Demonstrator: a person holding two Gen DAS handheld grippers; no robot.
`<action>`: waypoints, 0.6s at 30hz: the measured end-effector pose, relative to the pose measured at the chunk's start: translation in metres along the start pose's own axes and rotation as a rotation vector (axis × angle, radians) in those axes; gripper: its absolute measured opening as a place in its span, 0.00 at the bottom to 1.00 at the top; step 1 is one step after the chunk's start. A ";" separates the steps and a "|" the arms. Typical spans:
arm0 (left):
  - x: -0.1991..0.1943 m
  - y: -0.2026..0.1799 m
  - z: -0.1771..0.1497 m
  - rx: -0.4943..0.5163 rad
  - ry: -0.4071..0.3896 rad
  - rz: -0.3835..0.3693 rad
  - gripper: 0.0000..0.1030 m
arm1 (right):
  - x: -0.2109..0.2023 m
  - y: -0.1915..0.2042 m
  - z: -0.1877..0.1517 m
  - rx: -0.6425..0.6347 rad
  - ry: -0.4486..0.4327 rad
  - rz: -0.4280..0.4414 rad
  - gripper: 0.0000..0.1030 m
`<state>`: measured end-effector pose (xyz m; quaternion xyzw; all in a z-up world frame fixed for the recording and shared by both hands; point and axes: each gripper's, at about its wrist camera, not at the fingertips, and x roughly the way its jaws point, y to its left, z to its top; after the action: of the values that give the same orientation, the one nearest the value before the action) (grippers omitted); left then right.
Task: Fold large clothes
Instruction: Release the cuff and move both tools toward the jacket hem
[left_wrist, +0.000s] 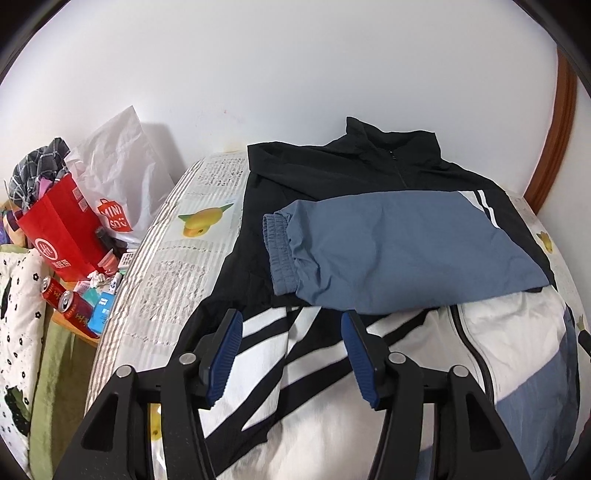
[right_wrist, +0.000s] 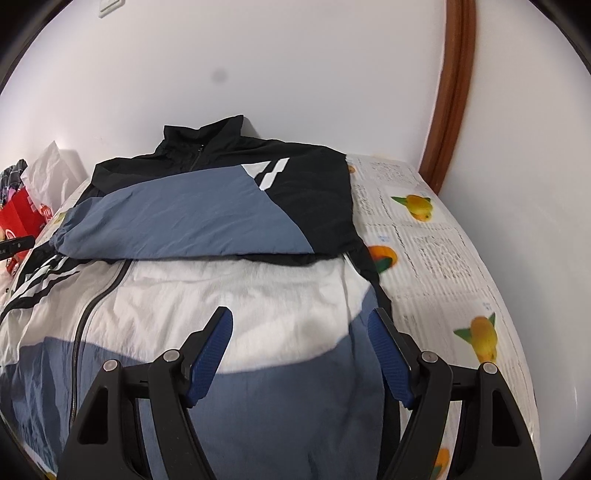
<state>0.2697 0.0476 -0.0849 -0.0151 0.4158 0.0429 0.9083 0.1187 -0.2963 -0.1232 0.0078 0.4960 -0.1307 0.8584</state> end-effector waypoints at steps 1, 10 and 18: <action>-0.003 0.002 -0.003 0.002 -0.001 0.000 0.57 | -0.003 -0.002 -0.004 0.003 0.004 -0.007 0.72; -0.026 0.041 -0.058 -0.015 0.040 -0.022 0.69 | -0.020 -0.029 -0.052 0.043 0.069 -0.045 0.73; -0.029 0.067 -0.119 -0.023 0.109 -0.007 0.72 | -0.016 -0.036 -0.106 0.063 0.151 -0.009 0.74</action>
<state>0.1551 0.1049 -0.1404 -0.0294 0.4642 0.0436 0.8842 0.0129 -0.3121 -0.1587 0.0423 0.5549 -0.1493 0.8173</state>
